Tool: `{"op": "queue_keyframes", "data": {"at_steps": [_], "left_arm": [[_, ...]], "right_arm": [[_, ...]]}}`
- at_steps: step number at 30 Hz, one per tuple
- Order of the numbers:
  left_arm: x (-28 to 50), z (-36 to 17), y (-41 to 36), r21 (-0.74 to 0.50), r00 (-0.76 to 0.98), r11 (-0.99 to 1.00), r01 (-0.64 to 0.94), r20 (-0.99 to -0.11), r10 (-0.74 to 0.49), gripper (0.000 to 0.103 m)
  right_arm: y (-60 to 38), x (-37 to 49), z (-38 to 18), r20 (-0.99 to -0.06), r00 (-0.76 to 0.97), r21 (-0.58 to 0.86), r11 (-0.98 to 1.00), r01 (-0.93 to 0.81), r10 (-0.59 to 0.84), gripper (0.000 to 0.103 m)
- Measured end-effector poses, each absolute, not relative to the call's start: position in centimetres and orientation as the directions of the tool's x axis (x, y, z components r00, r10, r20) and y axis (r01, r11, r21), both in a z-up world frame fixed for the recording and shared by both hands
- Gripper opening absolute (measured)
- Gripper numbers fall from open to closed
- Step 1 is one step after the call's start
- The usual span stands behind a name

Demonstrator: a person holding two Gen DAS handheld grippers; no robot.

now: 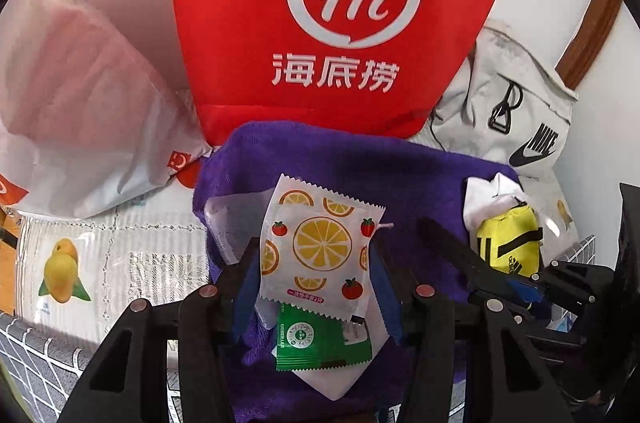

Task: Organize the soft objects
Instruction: 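Lower the orange-print pack and black strap onto the purple towel and open both tools, then withdraw both open tools from the towel back over the checked cloth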

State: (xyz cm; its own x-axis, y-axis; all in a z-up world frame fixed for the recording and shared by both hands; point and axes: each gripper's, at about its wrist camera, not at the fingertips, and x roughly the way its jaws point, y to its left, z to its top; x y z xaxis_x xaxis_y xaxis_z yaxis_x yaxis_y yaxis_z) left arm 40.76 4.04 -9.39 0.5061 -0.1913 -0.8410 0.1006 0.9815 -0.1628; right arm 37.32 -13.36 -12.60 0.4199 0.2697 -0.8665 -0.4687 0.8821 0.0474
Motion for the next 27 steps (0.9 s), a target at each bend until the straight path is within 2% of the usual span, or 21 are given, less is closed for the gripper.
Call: {"op": "queue_keyframes", "data": {"at_steps": [19, 27], "left_arm": [[41.0, -10.4, 3.2, -0.155, 0.465, 0.983, 0.1, -0.866, -0.184, 0.051], [41.5, -11.0, 3.5, -0.153, 0.44, 0.986, 0.067, -0.883, -0.166, 0.064]], "right_arm": [[-12.3, 38.2, -14.3, -0.887, 0.371, 0.072, 0.875, -0.479, 0.276, 0.022], [-12.9, 37.5, -12.4, -0.864, 0.4, 0.088, 0.874, -0.478, 0.306, 0.041]]}}
